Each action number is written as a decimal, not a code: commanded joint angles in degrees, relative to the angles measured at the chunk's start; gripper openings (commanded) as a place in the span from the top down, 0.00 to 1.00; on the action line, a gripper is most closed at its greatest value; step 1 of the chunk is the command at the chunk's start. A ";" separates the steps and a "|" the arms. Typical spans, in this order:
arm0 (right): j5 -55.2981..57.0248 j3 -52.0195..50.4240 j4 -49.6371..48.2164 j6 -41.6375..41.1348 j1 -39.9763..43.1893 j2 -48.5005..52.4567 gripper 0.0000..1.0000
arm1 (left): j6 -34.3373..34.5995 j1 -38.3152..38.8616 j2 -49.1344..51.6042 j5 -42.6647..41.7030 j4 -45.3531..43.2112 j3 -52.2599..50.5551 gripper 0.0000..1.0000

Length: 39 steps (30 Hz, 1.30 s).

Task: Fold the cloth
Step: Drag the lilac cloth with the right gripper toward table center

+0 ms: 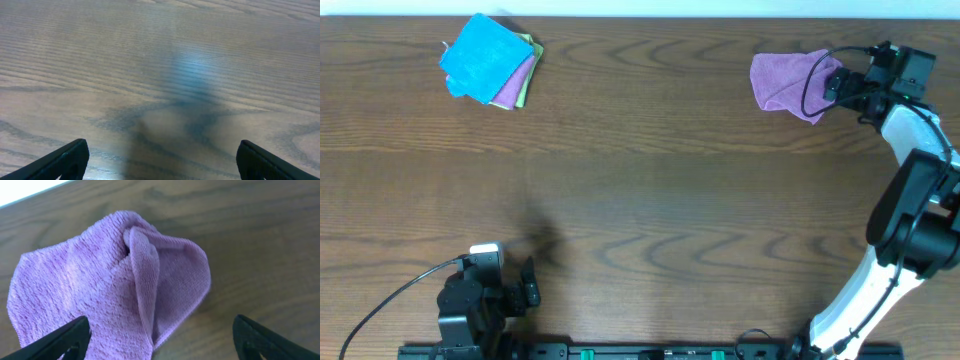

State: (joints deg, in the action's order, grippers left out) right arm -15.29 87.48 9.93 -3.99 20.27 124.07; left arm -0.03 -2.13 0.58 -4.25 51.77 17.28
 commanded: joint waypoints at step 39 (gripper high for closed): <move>-14.56 1.38 37.66 7.10 -9.77 -30.47 0.99 | -0.20 0.28 -0.37 0.85 3.30 -0.79 0.04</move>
State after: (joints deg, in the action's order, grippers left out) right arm -28.80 88.14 45.63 1.15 14.13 97.65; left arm -0.03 -2.13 0.58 -4.27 51.77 17.28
